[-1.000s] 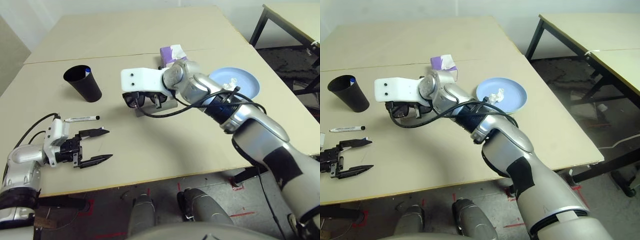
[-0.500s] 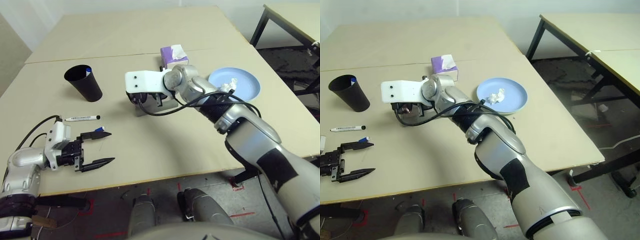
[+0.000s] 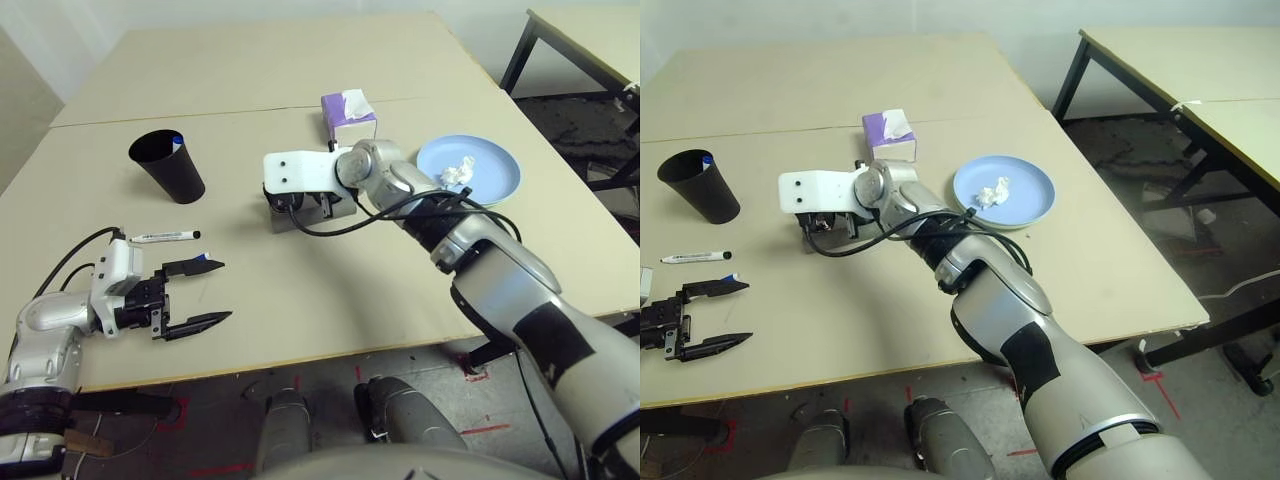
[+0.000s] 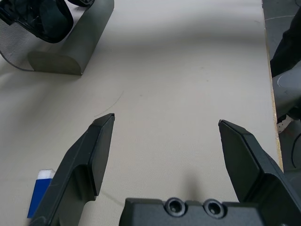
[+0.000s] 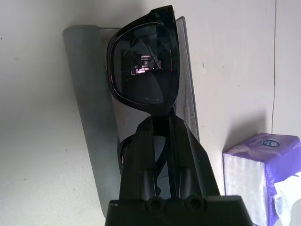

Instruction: Organize and tidy the items on the table.

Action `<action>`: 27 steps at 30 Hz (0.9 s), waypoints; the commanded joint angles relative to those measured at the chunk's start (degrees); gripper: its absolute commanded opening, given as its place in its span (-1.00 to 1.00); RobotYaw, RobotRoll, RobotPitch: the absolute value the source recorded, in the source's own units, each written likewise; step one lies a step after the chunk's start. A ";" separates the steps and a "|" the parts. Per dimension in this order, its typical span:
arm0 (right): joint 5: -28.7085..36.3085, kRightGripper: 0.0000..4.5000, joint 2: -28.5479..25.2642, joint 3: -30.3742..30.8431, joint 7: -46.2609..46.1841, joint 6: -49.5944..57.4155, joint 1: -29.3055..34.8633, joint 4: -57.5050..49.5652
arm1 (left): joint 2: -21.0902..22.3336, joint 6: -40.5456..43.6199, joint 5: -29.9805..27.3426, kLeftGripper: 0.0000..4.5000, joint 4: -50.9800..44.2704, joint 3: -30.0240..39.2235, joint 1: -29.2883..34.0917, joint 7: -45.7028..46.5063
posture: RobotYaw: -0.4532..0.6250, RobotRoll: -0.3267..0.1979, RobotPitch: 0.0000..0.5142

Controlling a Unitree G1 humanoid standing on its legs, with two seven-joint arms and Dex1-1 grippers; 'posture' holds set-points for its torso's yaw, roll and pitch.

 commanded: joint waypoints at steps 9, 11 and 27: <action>-2.29 -0.93 1.16 -1.36 -3.09 -3.12 0.54 4.79 | -0.95 -0.50 0.14 1.00 0.17 0.45 1.64 -0.34 | -0.25 0.25 -0.43; -2.66 -0.93 1.24 -1.43 -3.07 -3.57 0.37 5.42 | -0.96 -0.49 0.08 1.00 -0.05 0.55 1.92 -0.31 | -0.24 0.25 -0.44; -4.57 -0.93 1.81 -1.94 -4.36 -7.53 0.41 7.07 | -1.50 1.18 0.17 1.00 -2.93 -0.08 2.55 1.13 | -0.25 0.25 -0.44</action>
